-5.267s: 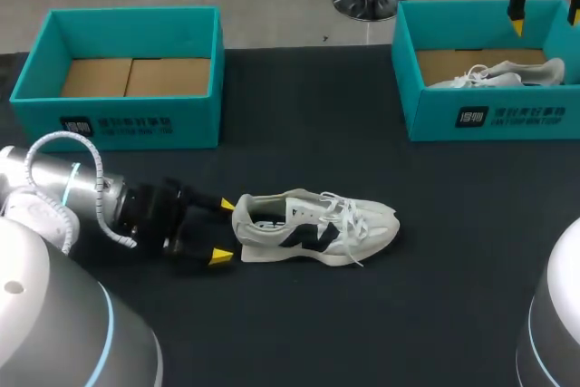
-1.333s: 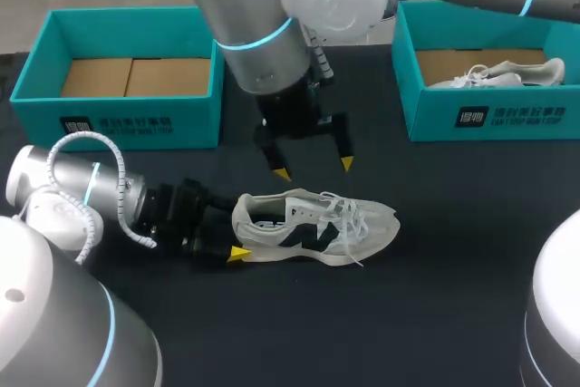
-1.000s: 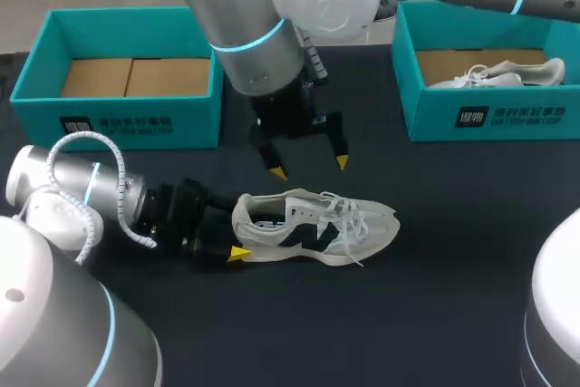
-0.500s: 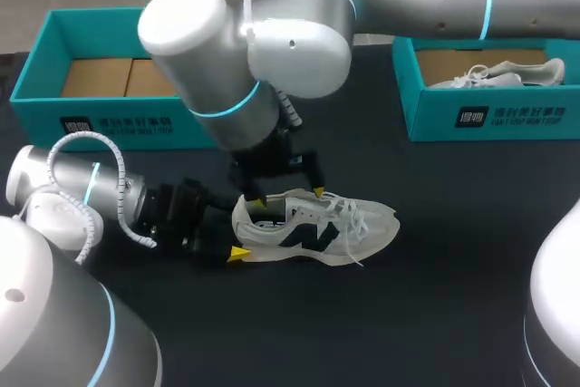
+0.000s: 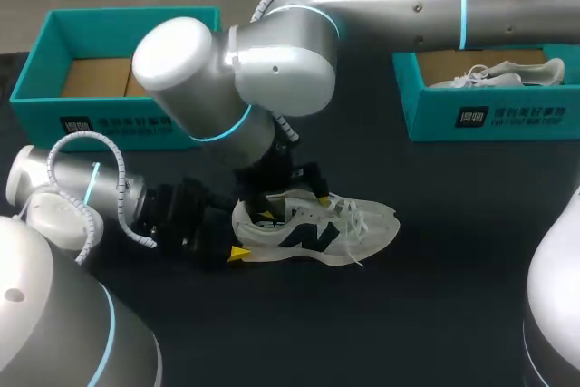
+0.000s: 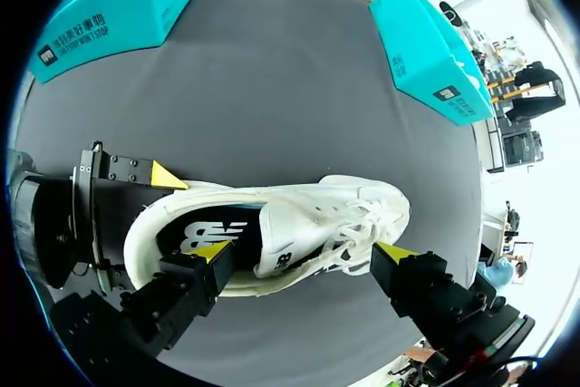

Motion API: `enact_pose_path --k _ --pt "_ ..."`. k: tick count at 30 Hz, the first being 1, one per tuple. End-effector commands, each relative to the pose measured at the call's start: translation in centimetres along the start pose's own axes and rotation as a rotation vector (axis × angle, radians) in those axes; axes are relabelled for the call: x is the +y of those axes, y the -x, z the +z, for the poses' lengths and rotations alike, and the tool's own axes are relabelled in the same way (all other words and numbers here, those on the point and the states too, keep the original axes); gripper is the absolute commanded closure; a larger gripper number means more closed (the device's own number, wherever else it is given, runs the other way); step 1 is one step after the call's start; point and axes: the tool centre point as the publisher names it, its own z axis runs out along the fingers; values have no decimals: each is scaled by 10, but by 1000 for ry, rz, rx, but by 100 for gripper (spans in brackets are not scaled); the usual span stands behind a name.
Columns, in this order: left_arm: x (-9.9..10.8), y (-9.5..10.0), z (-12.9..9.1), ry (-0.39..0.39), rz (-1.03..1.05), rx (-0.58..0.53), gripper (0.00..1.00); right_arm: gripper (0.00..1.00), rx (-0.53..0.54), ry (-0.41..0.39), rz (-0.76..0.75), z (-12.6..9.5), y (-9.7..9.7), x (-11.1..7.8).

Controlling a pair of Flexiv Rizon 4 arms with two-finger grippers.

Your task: Take the shoe out of the shoebox, open the shoe tongue, remove and reinsert the insole, then place the shoe into the shoebox

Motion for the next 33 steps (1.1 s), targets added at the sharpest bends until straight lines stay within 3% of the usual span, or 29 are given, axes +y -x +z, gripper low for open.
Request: enact_pose_path --k 1,9,10,11,13,14,25,33 --pt "3 0 1 0 1 -2 100 0 -19 5 82 8 -1 -7" --pt "3 0 1 0 1 -2 100 0 -26 -11 115 26 8 -5" --pt "3 0 1 0 1 -2 100 20 -17 -5 118 26 10 -5" --pt "3 0 1 0 1 -2 100 58 -16 -6 118 26 11 -5" --pt "3 0 1 0 1 -2 100 96 -15 -4 118 25 13 -4" --pt "3 0 1 0 1 -2 100 100 -14 -4 118 25 15 -4" --pt "3 0 1 0 1 -2 100 100 -27 4 191 11 50 -11" --pt "3 0 1 0 1 -2 100 100 -27 -35 265 12 74 -14"
